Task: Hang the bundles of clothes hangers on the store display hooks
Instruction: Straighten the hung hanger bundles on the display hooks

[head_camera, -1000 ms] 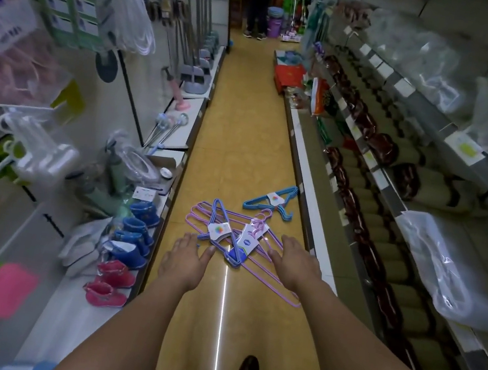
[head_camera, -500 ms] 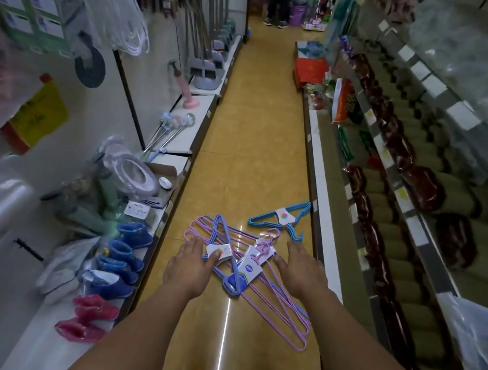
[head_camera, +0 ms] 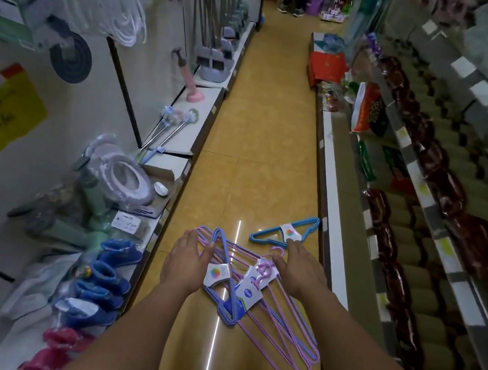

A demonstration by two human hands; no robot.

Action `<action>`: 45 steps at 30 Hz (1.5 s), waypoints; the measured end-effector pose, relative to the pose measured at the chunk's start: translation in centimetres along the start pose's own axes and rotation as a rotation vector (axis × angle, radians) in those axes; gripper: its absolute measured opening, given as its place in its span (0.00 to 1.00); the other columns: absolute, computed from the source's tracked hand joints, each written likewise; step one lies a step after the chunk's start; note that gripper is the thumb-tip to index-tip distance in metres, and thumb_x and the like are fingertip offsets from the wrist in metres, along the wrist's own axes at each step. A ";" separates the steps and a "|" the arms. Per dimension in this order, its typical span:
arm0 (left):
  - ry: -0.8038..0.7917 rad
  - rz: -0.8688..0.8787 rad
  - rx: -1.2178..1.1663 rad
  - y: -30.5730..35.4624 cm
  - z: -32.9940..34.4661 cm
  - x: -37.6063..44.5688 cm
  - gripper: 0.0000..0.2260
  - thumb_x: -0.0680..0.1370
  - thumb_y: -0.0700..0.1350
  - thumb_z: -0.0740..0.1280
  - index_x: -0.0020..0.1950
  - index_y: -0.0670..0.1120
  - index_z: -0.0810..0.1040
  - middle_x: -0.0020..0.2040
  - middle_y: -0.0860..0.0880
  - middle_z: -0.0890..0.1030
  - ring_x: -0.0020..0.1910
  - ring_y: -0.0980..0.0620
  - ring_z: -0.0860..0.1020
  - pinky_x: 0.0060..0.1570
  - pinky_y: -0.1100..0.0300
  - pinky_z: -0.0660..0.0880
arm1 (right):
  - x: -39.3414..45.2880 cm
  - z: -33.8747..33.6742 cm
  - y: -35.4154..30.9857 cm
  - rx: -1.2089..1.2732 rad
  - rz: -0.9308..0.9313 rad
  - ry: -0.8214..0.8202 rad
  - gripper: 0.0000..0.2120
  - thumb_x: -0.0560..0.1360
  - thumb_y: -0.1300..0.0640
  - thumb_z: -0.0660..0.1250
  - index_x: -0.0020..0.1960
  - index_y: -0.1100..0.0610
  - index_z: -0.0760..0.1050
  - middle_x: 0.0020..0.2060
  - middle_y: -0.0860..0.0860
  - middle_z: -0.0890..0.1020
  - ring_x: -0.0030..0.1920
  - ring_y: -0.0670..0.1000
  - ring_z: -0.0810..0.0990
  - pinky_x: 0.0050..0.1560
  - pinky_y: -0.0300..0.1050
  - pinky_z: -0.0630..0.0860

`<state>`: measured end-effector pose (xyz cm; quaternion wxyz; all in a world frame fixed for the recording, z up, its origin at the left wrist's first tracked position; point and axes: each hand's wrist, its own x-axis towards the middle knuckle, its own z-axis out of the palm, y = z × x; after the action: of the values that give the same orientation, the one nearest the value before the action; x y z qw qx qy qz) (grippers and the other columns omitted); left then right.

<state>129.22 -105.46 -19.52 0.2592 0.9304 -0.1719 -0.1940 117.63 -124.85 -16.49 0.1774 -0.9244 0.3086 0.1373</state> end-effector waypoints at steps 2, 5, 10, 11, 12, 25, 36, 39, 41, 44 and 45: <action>0.000 -0.013 -0.003 -0.4 -0.1 2.1 0.29 0.81 0.59 0.51 0.78 0.45 0.53 0.78 0.46 0.55 0.77 0.48 0.55 0.73 0.50 0.58 | 2.2 0.2 -0.5 0.000 0.008 -0.008 0.29 0.81 0.42 0.51 0.77 0.56 0.54 0.76 0.54 0.58 0.72 0.57 0.64 0.70 0.53 0.64; -0.005 -0.038 -0.017 -1.5 0.6 5.1 0.29 0.81 0.59 0.51 0.78 0.45 0.54 0.78 0.46 0.56 0.76 0.48 0.56 0.72 0.50 0.58 | 5.9 1.1 -1.0 -0.021 -0.001 -0.019 0.29 0.81 0.42 0.51 0.77 0.56 0.54 0.76 0.55 0.60 0.71 0.58 0.65 0.69 0.54 0.65; -0.043 -0.096 -0.030 -4.2 3.7 8.0 0.29 0.81 0.59 0.51 0.78 0.45 0.54 0.78 0.46 0.57 0.76 0.48 0.58 0.72 0.51 0.59 | 11.0 4.1 -1.4 -0.063 -0.025 -0.058 0.28 0.81 0.43 0.51 0.77 0.56 0.54 0.75 0.54 0.60 0.71 0.57 0.64 0.69 0.54 0.64; -0.052 -0.113 -0.027 -4.9 4.7 8.6 0.30 0.81 0.59 0.51 0.78 0.45 0.54 0.78 0.46 0.57 0.76 0.48 0.57 0.72 0.52 0.58 | 12.0 5.1 -1.2 -0.070 -0.031 -0.068 0.28 0.81 0.42 0.51 0.77 0.55 0.54 0.75 0.54 0.60 0.72 0.57 0.64 0.69 0.54 0.63; -0.061 -0.130 -0.025 -5.7 5.6 9.1 0.30 0.81 0.59 0.51 0.78 0.44 0.53 0.78 0.46 0.56 0.76 0.48 0.57 0.72 0.52 0.58 | 13.0 5.9 -1.1 -0.072 -0.032 -0.078 0.29 0.81 0.42 0.51 0.77 0.55 0.54 0.75 0.54 0.60 0.72 0.57 0.63 0.69 0.54 0.63; -0.070 -0.313 -0.094 -18.3 27.6 19.9 0.28 0.82 0.58 0.52 0.77 0.44 0.58 0.75 0.45 0.64 0.73 0.47 0.64 0.68 0.52 0.65 | 29.5 27.6 4.0 -0.099 -0.099 -0.179 0.28 0.82 0.43 0.51 0.77 0.56 0.52 0.75 0.54 0.60 0.72 0.57 0.63 0.68 0.53 0.63; -0.163 -0.360 -0.153 -29.5 45.4 27.4 0.26 0.83 0.55 0.51 0.77 0.42 0.58 0.76 0.42 0.61 0.74 0.45 0.62 0.70 0.53 0.61 | 38.3 48.8 8.5 -0.048 -0.097 -0.288 0.28 0.82 0.45 0.52 0.77 0.57 0.53 0.71 0.57 0.65 0.67 0.59 0.68 0.63 0.51 0.67; -0.161 -0.398 -0.260 -30.6 47.9 28.5 0.25 0.83 0.53 0.53 0.76 0.41 0.59 0.75 0.43 0.64 0.73 0.45 0.63 0.67 0.57 0.62 | 39.4 51.8 8.8 -0.007 -0.095 -0.305 0.27 0.81 0.46 0.55 0.75 0.58 0.56 0.68 0.57 0.69 0.66 0.59 0.70 0.60 0.50 0.68; -0.149 -0.422 -0.321 -31.3 49.5 29.4 0.22 0.83 0.50 0.54 0.75 0.42 0.62 0.72 0.41 0.68 0.69 0.43 0.68 0.62 0.56 0.66 | 40.1 53.7 8.9 0.057 -0.069 -0.307 0.26 0.80 0.46 0.57 0.74 0.56 0.59 0.65 0.56 0.72 0.64 0.58 0.72 0.59 0.51 0.71; -0.138 -0.479 -0.384 -32.6 51.9 30.8 0.19 0.82 0.48 0.57 0.71 0.41 0.67 0.66 0.41 0.74 0.63 0.41 0.73 0.57 0.55 0.69 | 40.7 56.3 9.1 0.087 -0.041 -0.332 0.29 0.79 0.46 0.59 0.75 0.55 0.54 0.65 0.56 0.73 0.63 0.59 0.74 0.58 0.55 0.74; -0.141 -0.513 -0.428 -32.9 52.6 31.1 0.19 0.82 0.47 0.58 0.71 0.40 0.66 0.66 0.41 0.74 0.63 0.42 0.73 0.56 0.56 0.69 | 40.9 56.9 9.2 0.101 -0.021 -0.339 0.30 0.79 0.47 0.60 0.76 0.54 0.53 0.65 0.57 0.73 0.62 0.60 0.75 0.57 0.55 0.74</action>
<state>139.69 -113.88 -87.59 0.3788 0.8522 0.0948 -0.3482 135.26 -129.56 -84.78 0.2743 -0.8810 0.2712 0.2739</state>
